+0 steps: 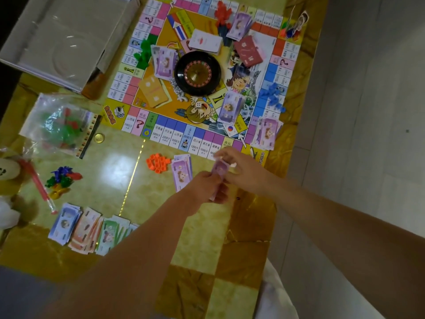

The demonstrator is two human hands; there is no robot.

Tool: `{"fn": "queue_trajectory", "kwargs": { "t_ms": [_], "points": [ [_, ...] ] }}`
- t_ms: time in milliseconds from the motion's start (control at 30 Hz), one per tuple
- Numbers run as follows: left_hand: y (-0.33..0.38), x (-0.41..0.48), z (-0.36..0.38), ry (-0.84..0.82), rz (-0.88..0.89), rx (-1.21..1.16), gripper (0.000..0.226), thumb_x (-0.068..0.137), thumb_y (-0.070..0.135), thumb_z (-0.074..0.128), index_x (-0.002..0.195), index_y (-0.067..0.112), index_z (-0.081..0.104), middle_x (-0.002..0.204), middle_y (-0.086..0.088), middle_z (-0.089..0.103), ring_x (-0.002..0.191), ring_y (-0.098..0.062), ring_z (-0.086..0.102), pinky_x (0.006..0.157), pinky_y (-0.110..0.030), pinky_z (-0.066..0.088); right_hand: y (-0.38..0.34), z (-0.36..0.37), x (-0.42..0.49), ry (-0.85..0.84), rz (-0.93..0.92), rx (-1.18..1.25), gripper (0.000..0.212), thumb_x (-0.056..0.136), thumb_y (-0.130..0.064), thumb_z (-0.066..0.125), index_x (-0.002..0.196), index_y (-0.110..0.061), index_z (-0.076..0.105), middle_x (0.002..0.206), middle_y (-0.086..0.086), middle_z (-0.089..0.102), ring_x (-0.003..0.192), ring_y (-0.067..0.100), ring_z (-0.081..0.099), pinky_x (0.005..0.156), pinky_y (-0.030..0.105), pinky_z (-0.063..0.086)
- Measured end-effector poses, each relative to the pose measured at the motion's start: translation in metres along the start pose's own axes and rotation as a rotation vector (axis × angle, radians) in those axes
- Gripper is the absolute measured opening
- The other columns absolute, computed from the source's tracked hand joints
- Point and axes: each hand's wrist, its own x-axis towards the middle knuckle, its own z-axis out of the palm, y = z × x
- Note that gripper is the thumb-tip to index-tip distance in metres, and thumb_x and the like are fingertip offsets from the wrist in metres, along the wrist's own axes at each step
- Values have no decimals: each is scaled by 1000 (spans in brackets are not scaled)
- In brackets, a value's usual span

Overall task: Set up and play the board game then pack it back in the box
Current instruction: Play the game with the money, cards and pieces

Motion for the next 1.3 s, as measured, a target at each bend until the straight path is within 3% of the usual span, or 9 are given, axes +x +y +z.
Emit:
{"fn": "queue_trajectory", "kwargs": {
  "t_ms": [100,167,333,433,600,733,867,1067,1300],
  "points": [
    [11,16,6,140,-80,-63,25,97,18,45,100,5,67,86,-12,69,76,-23,66,62,-30,54,8,1,-1,-43,69,49,121,65,-34,87,150,-37,0,152,-1,26,142,18,25,109,41,29],
    [20,17,9,79,-78,-20,23,96,15,47,85,8,66,76,-8,67,69,-19,62,56,-23,44,15,4,1,-38,62,-66,136,53,-48,89,148,-40,-7,153,-1,21,142,25,25,114,51,22],
    [44,23,13,53,-60,-33,22,97,19,49,97,8,67,101,-17,68,90,-26,63,80,-38,50,16,-6,10,192,-5,-207,108,61,-35,88,145,-18,23,134,3,32,127,20,27,111,47,25],
    [52,30,10,100,-53,17,28,97,18,49,113,0,63,110,-22,66,96,-31,64,83,-42,53,17,-16,20,113,13,-199,105,62,-37,88,144,-18,24,131,2,32,125,18,29,111,45,27],
    [63,40,6,87,31,24,32,101,17,39,81,11,62,61,-1,70,54,-14,64,68,-31,55,5,-53,36,58,198,249,61,86,-20,69,140,-20,42,121,-2,49,113,11,49,86,19,44],
    [78,47,7,17,77,49,31,101,17,39,82,14,63,59,3,70,55,-12,65,68,-32,55,13,-75,51,152,260,331,6,93,-16,62,96,-15,67,87,8,67,74,12,58,68,18,43],
    [89,57,10,119,179,186,22,99,22,47,80,15,57,67,3,66,65,-15,63,63,-29,50,17,-91,65,192,313,346,6,89,-15,67,86,-10,70,67,0,64,59,6,56,58,15,45],
    [98,84,-6,676,544,507,30,83,20,69,108,14,54,98,-1,59,89,-19,56,71,-31,46,8,-120,108,338,290,296,21,88,-11,68,103,3,70,78,10,68,65,14,60,63,18,50],
    [102,111,2,403,683,1014,44,81,-3,55,123,7,61,115,-12,56,104,-30,49,83,-31,39,10,-117,145,476,281,25,15,86,-13,69,98,-5,73,99,9,72,90,19,64,84,34,54]
  ]
}}
